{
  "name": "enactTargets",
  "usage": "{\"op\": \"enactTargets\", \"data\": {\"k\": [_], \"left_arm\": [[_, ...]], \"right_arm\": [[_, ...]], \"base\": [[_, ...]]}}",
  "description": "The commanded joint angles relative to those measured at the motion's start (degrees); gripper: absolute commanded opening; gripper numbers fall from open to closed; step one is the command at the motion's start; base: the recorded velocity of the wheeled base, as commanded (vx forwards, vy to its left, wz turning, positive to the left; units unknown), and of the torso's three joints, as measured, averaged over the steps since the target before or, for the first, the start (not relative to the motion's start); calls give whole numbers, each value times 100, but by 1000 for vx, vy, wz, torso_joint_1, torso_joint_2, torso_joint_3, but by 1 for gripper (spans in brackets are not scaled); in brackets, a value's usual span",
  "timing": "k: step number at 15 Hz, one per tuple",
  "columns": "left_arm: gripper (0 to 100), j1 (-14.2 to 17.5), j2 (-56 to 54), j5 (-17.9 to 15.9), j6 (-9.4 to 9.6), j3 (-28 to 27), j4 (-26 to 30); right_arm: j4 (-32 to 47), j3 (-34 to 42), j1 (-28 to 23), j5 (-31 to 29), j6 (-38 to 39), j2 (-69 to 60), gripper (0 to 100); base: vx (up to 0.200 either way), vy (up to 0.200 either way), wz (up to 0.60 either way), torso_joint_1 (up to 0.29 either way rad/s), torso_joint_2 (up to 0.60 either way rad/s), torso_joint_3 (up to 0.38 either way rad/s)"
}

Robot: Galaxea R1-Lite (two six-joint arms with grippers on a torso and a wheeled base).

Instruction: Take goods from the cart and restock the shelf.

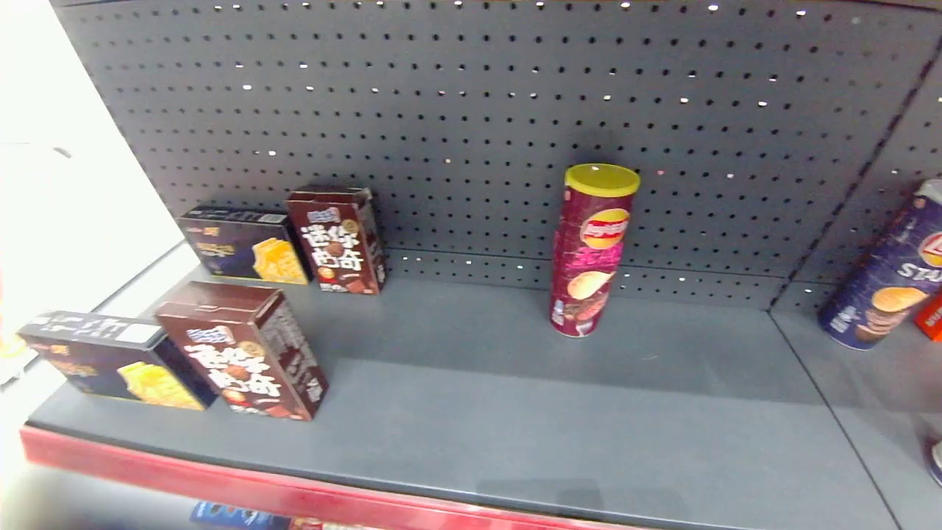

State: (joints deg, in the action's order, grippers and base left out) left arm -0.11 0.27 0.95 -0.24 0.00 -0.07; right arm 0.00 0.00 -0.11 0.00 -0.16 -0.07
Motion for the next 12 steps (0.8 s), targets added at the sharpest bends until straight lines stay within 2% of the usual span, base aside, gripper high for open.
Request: {"op": "enactTargets", "data": {"k": [1, 12], "left_arm": [[100, 2, 0, 2, -2, 0, -1], [100, 2, 0, 2, -2, 0, 7]], "right_arm": [[0, 0, 2, 0, -2, 7, 100], [0, 0, 2, -9, -2, 7, 100]], "base": [[0, 0, 600, -2, 7, -2], [0, 0, 600, 1, 2, 1]]}}
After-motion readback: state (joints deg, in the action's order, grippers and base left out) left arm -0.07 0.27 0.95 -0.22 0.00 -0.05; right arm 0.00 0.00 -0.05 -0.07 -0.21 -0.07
